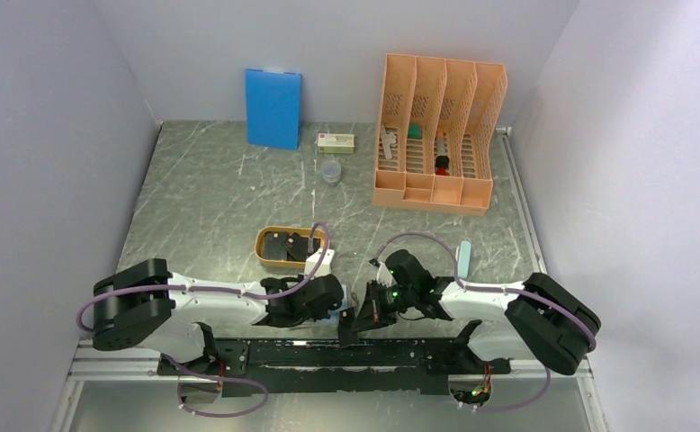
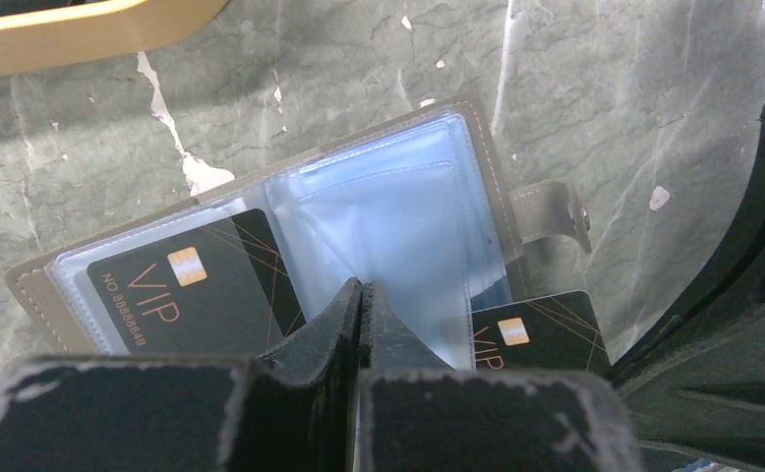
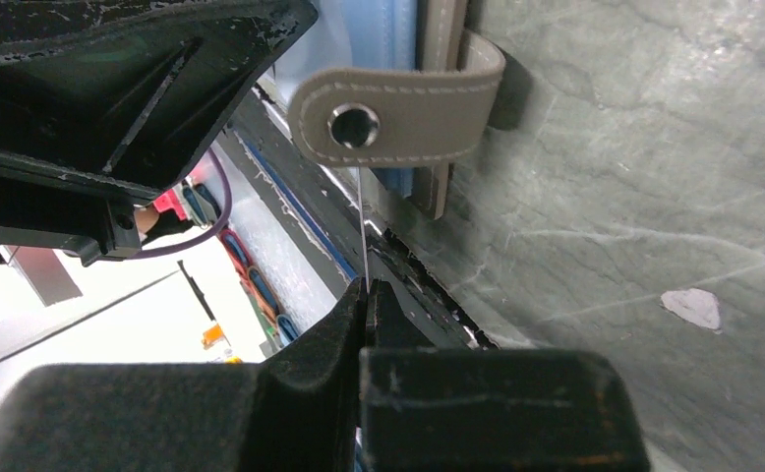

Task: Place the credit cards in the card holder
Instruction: Insert the credit card into the card holder.

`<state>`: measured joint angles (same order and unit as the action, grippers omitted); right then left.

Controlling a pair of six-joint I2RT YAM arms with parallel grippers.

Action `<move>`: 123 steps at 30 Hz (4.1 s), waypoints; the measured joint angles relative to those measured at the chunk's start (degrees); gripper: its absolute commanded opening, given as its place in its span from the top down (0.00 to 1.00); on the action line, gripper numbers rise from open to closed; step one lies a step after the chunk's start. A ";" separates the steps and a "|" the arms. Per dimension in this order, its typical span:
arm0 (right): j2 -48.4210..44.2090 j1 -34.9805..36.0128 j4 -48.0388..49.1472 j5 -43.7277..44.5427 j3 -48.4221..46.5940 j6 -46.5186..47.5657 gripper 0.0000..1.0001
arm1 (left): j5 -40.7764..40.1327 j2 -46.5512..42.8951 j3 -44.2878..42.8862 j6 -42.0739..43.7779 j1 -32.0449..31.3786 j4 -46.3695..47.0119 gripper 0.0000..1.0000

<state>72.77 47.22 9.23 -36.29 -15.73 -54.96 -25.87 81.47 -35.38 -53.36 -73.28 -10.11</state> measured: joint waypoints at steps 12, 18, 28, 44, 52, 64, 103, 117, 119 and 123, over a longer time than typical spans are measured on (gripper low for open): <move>-0.79 0.55 0.61 0.66 -2.16 -0.15 1.00 | 1.68 -4.09 -3.50 2.58 0.00 -4.37 0.54; 0.55 0.83 0.98 0.72 -3.39 -0.13 1.00 | 1.70 -8.24 -6.99 3.43 0.00 -8.13 0.52; 9.40 3.06 4.35 0.94 -10.10 -0.07 1.00 | -1.73 -18.86 -4.52 0.72 0.00 -15.15 0.54; 9.77 5.44 1.60 4.28 -14.49 2.67 1.00 | -8.66 -16.83 1.27 -4.90 0.87 -18.69 0.69; 5.18 3.61 -3.10 8.07 -14.43 4.22 1.00 | -9.07 -14.05 5.38 -7.34 3.28 -18.43 0.70; 12.68 3.34 2.80 4.98 -12.41 1.70 1.00 | -8.92 -14.01 6.82 -7.58 3.87 -16.83 0.71; 20.00 3.32 15.26 5.25 -11.93 -4.98 1.00 | -8.39 -14.19 8.92 -8.76 4.15 -14.91 0.72; 20.85 3.26 21.70 8.07 -8.55 -10.19 1.00 | -8.20 -14.05 9.53 -9.03 4.20 -13.07 0.73; 20.85 3.26 22.21 8.33 -8.37 -10.64 1.00 | -8.20 -14.05 9.62 -9.03 4.20 -12.70 0.74; 21.20 3.50 22.99 8.83 -8.37 -11.10 1.00 | -8.20 -13.97 9.73 -9.05 4.20 -12.17 0.74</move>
<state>93.97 50.72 32.23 -27.46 -24.10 -66.06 -34.06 67.51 -25.65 -62.41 -69.08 -22.28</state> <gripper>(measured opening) 0.008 0.264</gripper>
